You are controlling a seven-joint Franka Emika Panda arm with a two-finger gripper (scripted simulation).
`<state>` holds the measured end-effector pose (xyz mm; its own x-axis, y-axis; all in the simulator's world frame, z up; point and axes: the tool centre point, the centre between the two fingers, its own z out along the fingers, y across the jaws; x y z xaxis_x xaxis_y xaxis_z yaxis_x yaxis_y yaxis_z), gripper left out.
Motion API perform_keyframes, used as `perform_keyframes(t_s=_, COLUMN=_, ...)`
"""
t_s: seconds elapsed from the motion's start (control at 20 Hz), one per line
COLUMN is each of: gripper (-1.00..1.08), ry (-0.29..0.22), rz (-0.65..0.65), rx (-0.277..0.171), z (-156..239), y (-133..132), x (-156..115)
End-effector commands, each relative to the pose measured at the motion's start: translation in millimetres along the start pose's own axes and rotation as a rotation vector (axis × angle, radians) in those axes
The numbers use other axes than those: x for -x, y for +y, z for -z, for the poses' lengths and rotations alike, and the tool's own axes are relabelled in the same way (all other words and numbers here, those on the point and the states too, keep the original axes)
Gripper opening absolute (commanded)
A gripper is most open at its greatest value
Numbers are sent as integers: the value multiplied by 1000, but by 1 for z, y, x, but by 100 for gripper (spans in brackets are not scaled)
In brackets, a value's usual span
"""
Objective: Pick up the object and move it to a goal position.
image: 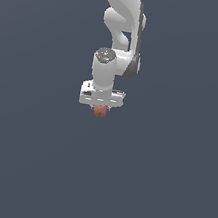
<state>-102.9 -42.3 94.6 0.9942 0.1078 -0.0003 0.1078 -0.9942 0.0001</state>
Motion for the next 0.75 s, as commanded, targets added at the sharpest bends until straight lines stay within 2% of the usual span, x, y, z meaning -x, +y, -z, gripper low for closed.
perform_keyframes(t_s=0.0, gripper=-100, ry=0, rz=0, rx=0, z=15, y=1, x=7)
perform_keyframes(t_s=0.35, gripper=-100, ry=0, rz=1, rx=0, z=44, y=2, x=20)
perform_keyframes(t_s=0.7, gripper=-100, ry=0, rz=1, rx=0, z=54, y=3, x=23)
